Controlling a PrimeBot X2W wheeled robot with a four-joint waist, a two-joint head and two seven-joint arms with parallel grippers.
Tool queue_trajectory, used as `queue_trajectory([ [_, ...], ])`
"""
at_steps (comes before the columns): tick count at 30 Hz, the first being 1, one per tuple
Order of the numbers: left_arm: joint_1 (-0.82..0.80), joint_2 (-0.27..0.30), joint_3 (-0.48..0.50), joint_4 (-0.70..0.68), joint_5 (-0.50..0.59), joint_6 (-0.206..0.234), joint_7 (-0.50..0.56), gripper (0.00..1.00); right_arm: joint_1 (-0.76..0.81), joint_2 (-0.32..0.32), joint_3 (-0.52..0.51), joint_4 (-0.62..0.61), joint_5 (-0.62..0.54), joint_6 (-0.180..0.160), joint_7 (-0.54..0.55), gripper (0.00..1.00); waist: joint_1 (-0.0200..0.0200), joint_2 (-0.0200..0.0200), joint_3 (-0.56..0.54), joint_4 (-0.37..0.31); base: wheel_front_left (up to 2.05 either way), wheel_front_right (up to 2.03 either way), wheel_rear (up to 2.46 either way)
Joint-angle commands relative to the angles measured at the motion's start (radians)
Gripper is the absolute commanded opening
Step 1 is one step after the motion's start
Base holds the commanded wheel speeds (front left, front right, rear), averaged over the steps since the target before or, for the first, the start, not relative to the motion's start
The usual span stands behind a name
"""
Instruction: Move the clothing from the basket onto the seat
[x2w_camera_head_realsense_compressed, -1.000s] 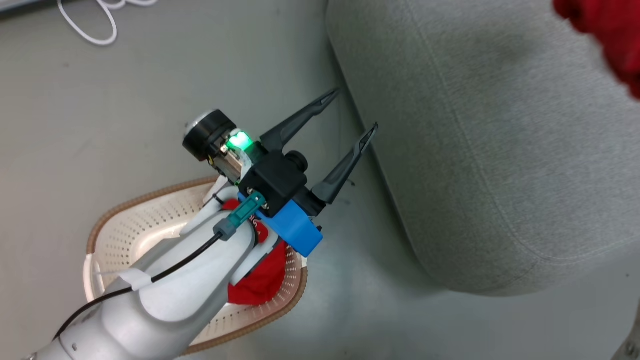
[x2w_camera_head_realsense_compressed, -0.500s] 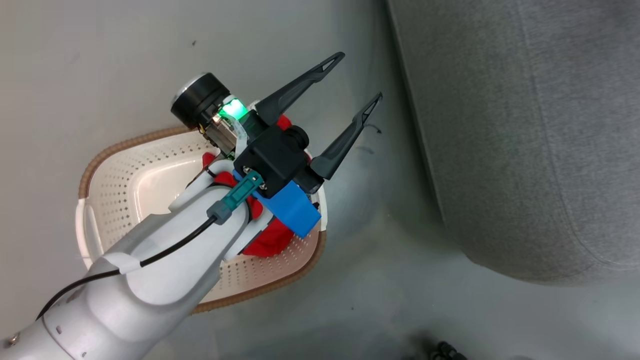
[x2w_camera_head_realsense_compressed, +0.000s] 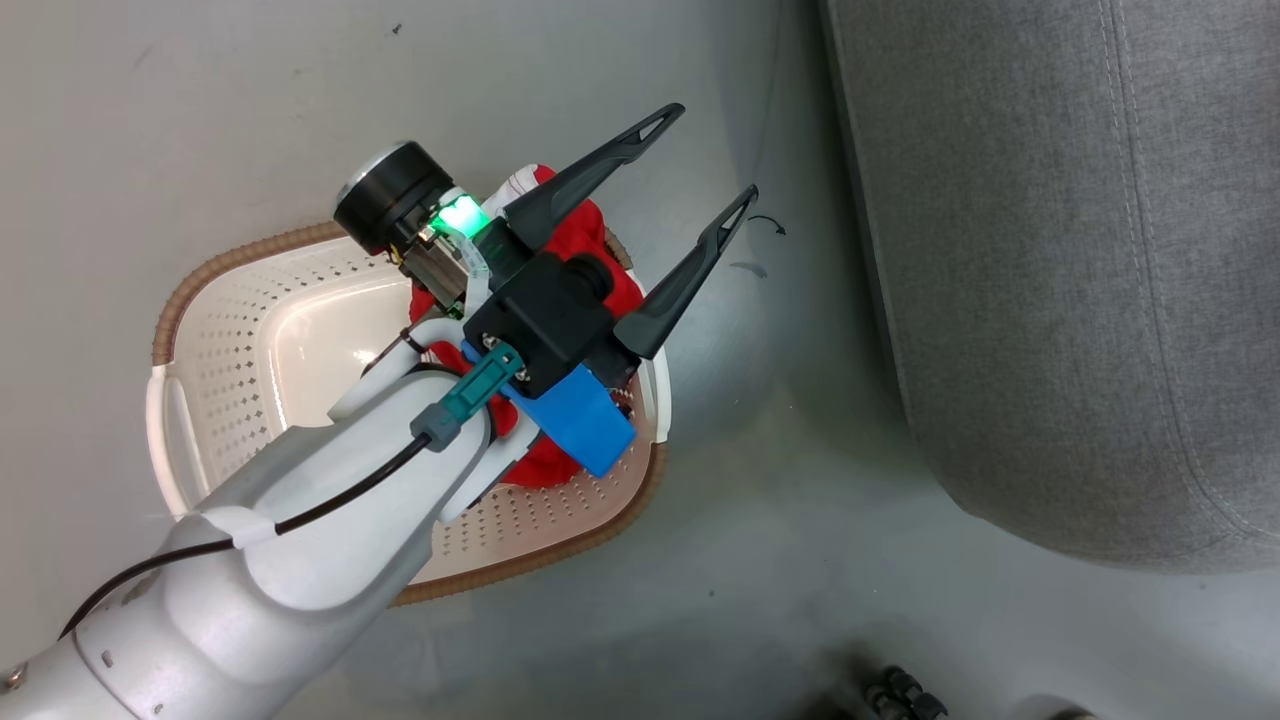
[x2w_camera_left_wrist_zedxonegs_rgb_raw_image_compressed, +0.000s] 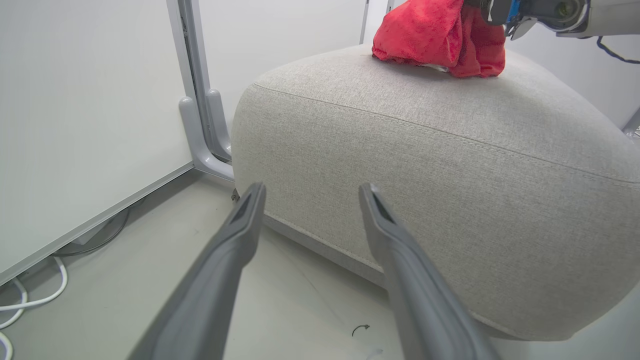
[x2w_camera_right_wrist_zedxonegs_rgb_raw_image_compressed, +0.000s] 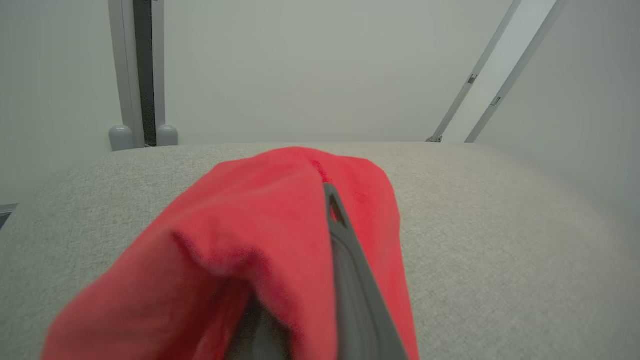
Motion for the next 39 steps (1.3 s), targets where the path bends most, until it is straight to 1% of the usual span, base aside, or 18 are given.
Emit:
queue_trajectory([
  [1, -0.017, 0.002, -0.001, -0.001, -0.003, 0.003, 0.0, 1.0, 0.016, 0.004, -0.002, 0.02, 0.003, 0.0, -0.003, 0.0, -0.0002, 0.0, -0.001, -0.001, 0.0, 0.0, 0.0],
  [3, -0.018, 0.0, -0.003, 0.002, -0.005, 0.003, 0.0, 1.0, 0.017, 0.008, 0.0, 0.038, 0.003, 0.0, -0.003, 0.0, -0.0002, 0.0, -0.005, -0.001, 0.0, 0.0, 0.0],
  [4, -0.016, -0.001, -0.004, 0.003, -0.006, 0.004, -0.001, 1.0, 0.021, 0.011, 0.005, 0.044, 0.0, 0.0, -0.003, 0.24, -0.0002, 0.0, -0.01, -0.002, 0.0, 0.0, 0.0],
  [5, -0.015, -0.004, -0.005, 0.005, -0.006, 0.004, -0.003, 1.0, 0.027, 0.014, 0.008, 0.048, -0.001, 0.0, -0.003, 0.81, -0.0002, 0.0, -0.015, -0.002, 0.0, 0.0, 0.0],
  [6, -0.013, -0.004, -0.006, 0.008, -0.006, 0.005, -0.005, 1.0, 0.031, 0.02, 0.008, 0.052, 0.006, 0.0, -0.003, 1.0, -0.0002, 0.0, -0.021, -0.003, 0.0, 0.0, 0.0],
  [13, 0.019, -0.021, -0.012, 0.028, -0.02, 0.01, -0.024, 1.0, 0.106, 0.034, 0.056, 0.034, -0.005, 0.0, -0.003, 1.0, -0.0002, 0.0, -0.091, -0.005, 0.0, 0.0, 0.0],
  [17, 0.043, -0.036, -0.013, 0.044, -0.035, 0.014, -0.037, 1.0, 0.196, 0.052, 0.081, -0.002, -0.026, 0.0, -0.003, 1.0, -0.0002, 0.0, -0.144, -0.003, 0.0, 0.0, 0.0],
  [25, 0.117, -0.059, 0.017, 0.073, -0.066, 0.03, -0.058, 1.0, 0.371, 0.087, 0.097, -0.105, -0.022, 0.0, -0.003, 1.0, -0.0002, 0.0, -0.263, 0.012, 0.0, 0.0, 0.0],
  [31, 0.206, -0.071, 0.084, 0.07, -0.079, 0.048, -0.061, 1.0, 0.48, 0.122, 0.137, -0.227, 0.009, 0.0, -0.003, 1.0, -0.0002, 0.0, -0.36, 0.033, 0.0, 0.0, 0.0],
  [38, 0.319, -0.096, 0.199, 0.054, -0.064, 0.045, -0.061, 1.0, 0.588, 0.167, 0.201, -0.351, 0.04, 0.0, -0.003, 1.0, -0.0002, 0.0, -0.452, 0.084, 0.0, 0.0, 0.0],
  [39, 0.319, -0.096, 0.199, 0.054, -0.064, 0.045, -0.061, 1.0, 0.588, 0.167, 0.201, -0.351, 0.04, 0.0, -0.003, 1.0, -0.0002, 0.0, -0.452, 0.084, 0.0, 0.0, 0.0],
])
